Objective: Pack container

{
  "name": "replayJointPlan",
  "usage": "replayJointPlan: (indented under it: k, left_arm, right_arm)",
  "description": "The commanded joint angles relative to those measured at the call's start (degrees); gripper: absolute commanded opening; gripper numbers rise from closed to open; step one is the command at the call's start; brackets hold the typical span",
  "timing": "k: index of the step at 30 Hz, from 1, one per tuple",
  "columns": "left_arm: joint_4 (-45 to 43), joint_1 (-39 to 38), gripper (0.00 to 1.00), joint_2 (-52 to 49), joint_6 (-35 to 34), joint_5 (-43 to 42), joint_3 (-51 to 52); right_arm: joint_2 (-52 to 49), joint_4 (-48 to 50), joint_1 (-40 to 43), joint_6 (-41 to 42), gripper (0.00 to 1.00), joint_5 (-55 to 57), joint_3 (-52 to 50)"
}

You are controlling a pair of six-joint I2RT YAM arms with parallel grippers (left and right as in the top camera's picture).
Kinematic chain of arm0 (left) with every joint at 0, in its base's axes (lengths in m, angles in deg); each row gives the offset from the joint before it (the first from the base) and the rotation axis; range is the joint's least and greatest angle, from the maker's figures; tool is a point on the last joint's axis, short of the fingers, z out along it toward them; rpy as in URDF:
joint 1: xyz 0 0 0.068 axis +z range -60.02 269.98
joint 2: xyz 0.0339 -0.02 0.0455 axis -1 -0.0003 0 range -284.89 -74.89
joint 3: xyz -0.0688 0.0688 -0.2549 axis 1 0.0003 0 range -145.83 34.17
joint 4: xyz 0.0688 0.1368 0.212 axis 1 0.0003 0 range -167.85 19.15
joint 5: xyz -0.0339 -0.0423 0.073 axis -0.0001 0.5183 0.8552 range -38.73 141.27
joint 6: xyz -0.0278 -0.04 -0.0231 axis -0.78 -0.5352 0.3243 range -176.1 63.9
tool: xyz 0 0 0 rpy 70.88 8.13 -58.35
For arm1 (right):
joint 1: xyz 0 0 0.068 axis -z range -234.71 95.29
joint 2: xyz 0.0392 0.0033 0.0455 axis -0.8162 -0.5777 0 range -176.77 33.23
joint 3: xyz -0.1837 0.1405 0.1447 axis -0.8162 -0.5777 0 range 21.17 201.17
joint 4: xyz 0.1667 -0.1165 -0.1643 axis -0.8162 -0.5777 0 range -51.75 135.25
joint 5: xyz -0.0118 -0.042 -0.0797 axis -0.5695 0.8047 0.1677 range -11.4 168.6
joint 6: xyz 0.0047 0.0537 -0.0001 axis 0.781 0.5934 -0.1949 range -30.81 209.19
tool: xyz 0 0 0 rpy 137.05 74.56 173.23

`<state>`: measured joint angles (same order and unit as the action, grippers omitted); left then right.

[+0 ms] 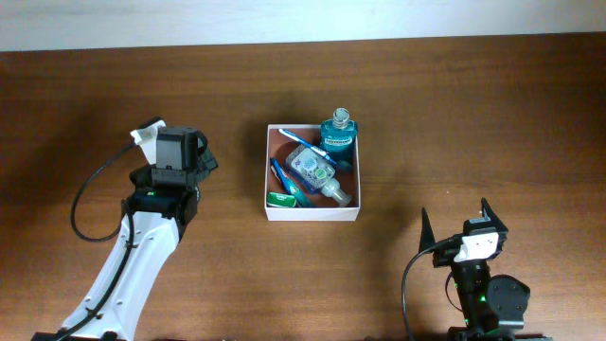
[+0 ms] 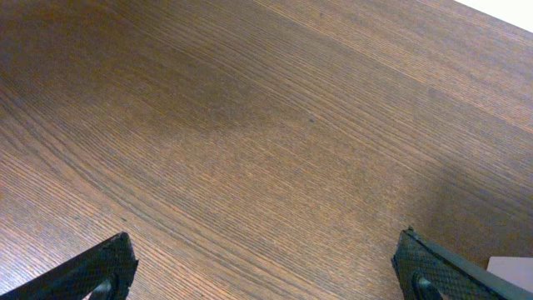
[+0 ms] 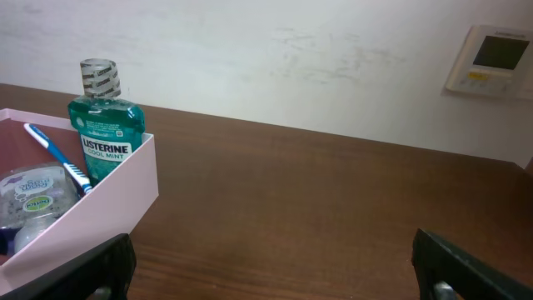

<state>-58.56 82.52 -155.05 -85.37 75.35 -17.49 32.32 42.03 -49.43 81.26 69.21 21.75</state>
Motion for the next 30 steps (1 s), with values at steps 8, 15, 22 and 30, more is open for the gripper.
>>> replayJointPlan:
  k: [8, 15, 22, 30]
  left_arm:
    - [0.11, 0.13, 0.99, -0.31, 1.14, 0.81, -0.61]
    - [4.87, 0.11, 1.00, 4.98, 1.11, -0.98, 0.81]
    - [4.72, 0.13, 0.99, 24.61, 1.09, -3.02, 13.35]
    - [-0.09, 0.13, 0.99, 47.52, 1.14, -2.05, 29.18]
  right_arm:
    - [0.55, -0.31, 0.52, -0.22, 0.99, -0.94, -0.26]
    - [0.55, -0.31, 0.52, -0.22, 0.99, -0.94, -0.26]
    - [0.55, -0.31, 0.52, -0.22, 0.99, -0.94, -0.26]
    - [0.55, -0.31, 0.52, -0.22, 0.99, -0.94, -0.26]
